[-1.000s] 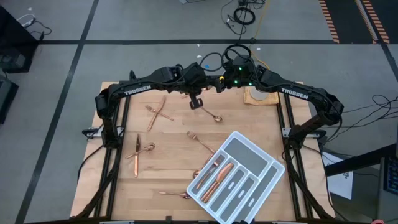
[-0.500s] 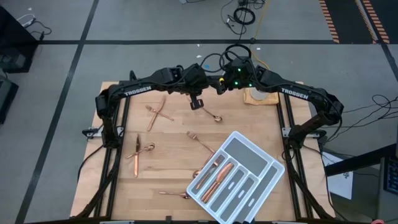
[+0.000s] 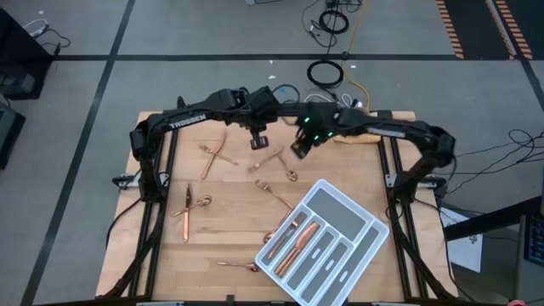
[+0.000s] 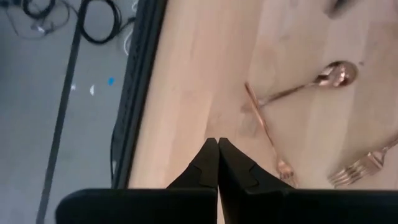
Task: Sort silverware
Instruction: Put the gold fork into the silverware tray
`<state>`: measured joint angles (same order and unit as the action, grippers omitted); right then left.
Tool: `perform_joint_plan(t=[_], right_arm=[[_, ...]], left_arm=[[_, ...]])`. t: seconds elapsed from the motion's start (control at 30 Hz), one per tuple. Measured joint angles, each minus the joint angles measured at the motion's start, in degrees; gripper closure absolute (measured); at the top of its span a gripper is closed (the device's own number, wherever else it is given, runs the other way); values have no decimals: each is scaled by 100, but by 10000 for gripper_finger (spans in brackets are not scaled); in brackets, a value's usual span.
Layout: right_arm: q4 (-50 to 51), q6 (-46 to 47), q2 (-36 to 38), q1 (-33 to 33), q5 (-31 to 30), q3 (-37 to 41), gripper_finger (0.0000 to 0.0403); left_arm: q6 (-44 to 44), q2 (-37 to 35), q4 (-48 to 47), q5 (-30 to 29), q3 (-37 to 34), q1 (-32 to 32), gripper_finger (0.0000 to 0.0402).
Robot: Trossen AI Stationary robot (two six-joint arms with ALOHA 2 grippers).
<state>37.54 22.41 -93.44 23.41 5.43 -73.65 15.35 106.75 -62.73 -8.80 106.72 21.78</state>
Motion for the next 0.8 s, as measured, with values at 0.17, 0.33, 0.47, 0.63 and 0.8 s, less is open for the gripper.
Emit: perform_joint_plan(t=[0.17,0.33,0.47,0.63,0.8], right_arm=[[-44,-488,-787,-311,-17,-315,238],[737,-1826,-1532,-334,55,-1391,238],[1603,-2732,-2400,-436,18,-2673,238],[2400,-2582,-3585,-584,56,-4523,238],[2688,-3539,-4319,-926,-81,-5597,238]], left_arm=[[-136,-544,-618,566,0,358,401],[-518,-1392,-858,423,0,725,401],[-1058,-2167,-850,328,2,905,401],[-1445,-2830,-833,-87,4,936,401],[-1211,-3295,-941,-157,4,936,401]])
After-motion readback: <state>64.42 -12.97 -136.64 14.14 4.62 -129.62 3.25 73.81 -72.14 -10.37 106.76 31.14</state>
